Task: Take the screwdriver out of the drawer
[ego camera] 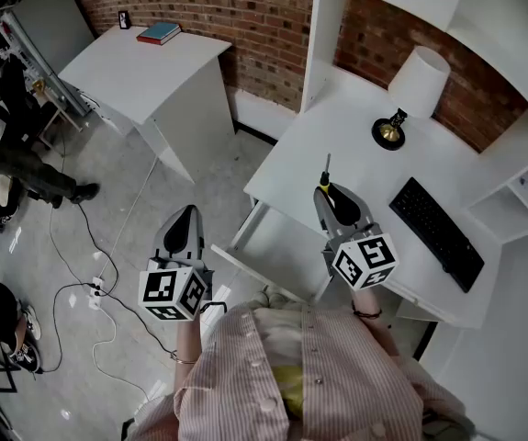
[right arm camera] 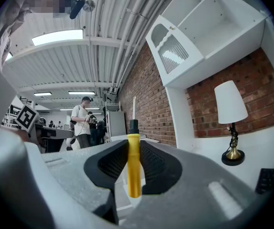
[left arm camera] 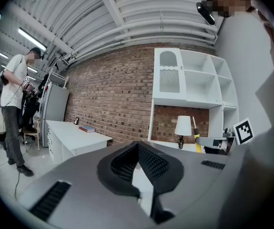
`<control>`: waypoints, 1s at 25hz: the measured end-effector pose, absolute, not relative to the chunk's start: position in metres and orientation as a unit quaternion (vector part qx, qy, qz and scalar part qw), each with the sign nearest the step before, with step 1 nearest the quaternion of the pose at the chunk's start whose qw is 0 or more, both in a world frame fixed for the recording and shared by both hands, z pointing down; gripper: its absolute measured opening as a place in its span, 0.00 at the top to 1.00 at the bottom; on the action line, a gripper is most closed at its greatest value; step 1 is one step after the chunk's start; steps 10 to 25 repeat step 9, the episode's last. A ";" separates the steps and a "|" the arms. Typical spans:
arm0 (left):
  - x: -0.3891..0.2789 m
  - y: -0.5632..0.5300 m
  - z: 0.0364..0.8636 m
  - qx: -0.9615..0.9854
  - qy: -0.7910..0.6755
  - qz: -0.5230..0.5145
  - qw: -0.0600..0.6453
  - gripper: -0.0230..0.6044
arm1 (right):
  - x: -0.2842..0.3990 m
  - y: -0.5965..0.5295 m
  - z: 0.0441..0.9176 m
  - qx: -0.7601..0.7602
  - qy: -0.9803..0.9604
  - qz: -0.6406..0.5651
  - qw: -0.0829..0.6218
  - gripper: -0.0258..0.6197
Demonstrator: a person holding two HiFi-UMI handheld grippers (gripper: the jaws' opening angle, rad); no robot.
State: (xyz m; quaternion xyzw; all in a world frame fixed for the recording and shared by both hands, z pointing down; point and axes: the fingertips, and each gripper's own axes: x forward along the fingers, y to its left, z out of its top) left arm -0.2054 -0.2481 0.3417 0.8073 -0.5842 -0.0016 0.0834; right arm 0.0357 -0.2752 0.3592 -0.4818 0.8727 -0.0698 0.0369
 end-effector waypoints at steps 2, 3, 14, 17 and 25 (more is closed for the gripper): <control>-0.206 -0.249 0.343 0.806 -0.586 0.000 0.085 0.97 | 0.036 -0.276 0.360 -0.482 0.873 -0.071 0.036 0.84; -0.207 -0.249 0.344 0.805 -0.587 0.001 0.085 0.97 | 0.036 -0.276 0.360 -0.482 0.873 -0.071 0.035 0.84; -0.206 -0.251 0.347 0.806 -0.586 0.007 0.086 0.97 | 0.036 -0.275 0.367 -0.484 0.871 -0.076 0.030 0.84; -0.206 -0.251 0.347 0.806 -0.586 0.007 0.086 0.97 | 0.036 -0.275 0.367 -0.484 0.871 -0.076 0.030 0.84; -0.206 -0.251 0.347 0.806 -0.586 0.007 0.086 0.97 | 0.036 -0.275 0.367 -0.484 0.871 -0.076 0.030 0.84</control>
